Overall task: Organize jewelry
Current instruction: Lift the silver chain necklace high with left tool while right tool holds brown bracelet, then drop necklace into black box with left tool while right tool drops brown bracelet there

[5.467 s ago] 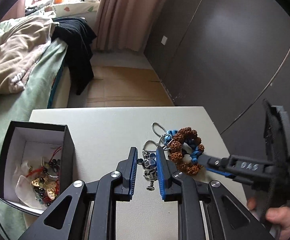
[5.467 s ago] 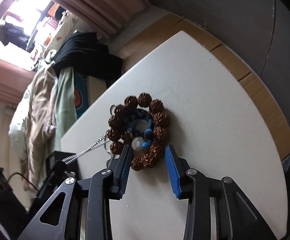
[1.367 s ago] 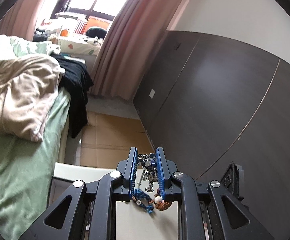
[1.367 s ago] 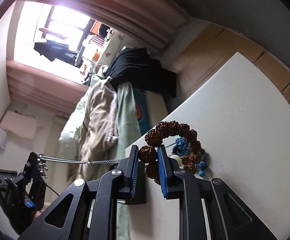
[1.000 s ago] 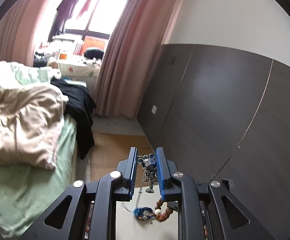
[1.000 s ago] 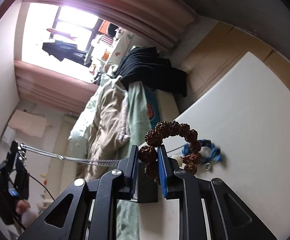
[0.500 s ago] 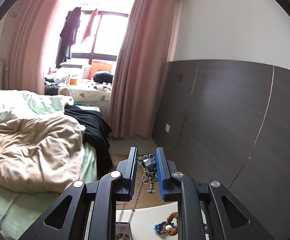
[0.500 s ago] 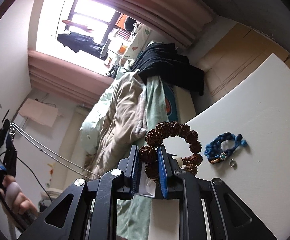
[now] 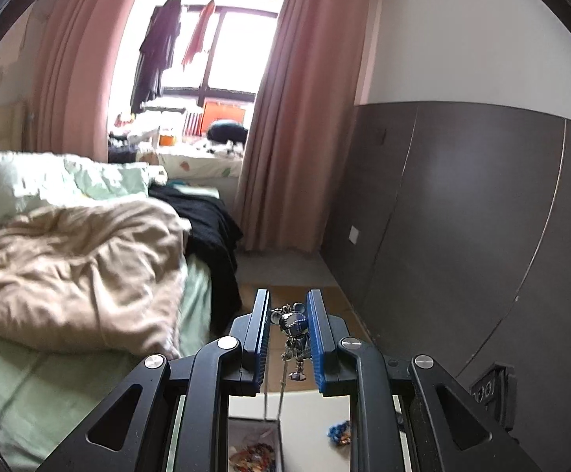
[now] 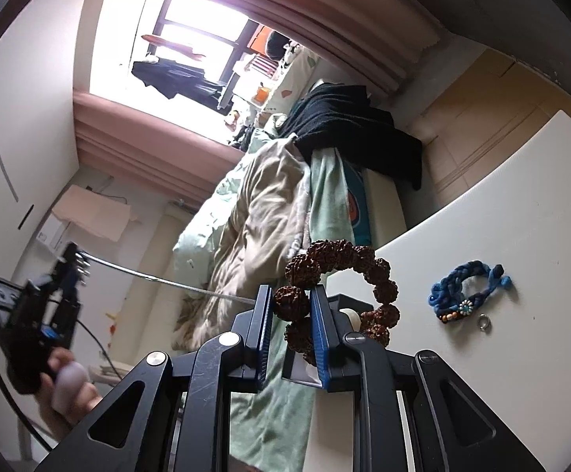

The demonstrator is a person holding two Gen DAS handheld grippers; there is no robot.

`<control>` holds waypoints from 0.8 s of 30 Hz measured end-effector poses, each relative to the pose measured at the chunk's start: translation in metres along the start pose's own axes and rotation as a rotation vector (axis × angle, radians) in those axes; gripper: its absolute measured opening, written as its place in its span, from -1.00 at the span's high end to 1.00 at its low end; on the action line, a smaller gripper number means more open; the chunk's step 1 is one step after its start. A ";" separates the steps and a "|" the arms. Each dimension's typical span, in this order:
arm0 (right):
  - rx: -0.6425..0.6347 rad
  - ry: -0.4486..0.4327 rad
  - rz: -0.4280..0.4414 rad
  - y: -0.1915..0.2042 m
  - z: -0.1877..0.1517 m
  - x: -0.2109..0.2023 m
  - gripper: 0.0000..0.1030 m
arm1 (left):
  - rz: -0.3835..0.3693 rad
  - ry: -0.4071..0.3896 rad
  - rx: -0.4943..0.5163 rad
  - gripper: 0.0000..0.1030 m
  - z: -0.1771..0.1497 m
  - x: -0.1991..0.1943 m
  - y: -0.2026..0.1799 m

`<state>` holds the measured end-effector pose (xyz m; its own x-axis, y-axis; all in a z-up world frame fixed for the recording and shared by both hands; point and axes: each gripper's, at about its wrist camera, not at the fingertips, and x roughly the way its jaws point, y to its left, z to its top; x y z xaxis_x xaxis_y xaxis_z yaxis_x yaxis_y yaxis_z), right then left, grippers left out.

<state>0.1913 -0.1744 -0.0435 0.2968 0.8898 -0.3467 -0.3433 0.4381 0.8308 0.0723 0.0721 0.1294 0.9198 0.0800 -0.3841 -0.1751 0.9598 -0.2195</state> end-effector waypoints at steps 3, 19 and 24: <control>0.007 -0.006 -0.005 -0.002 -0.001 0.000 0.60 | 0.006 0.029 -0.022 0.63 -0.016 0.013 0.005; -0.032 0.016 -0.008 0.008 -0.010 0.017 0.60 | -0.012 0.243 -0.245 0.62 -0.106 0.091 0.060; -0.055 0.024 0.004 0.014 -0.017 0.029 0.60 | -0.052 0.335 -0.340 0.26 -0.115 0.107 0.078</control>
<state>0.1802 -0.1405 -0.0488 0.2735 0.8943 -0.3541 -0.3930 0.4399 0.8075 0.1168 0.1247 -0.0323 0.7767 -0.1109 -0.6201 -0.2879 0.8130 -0.5061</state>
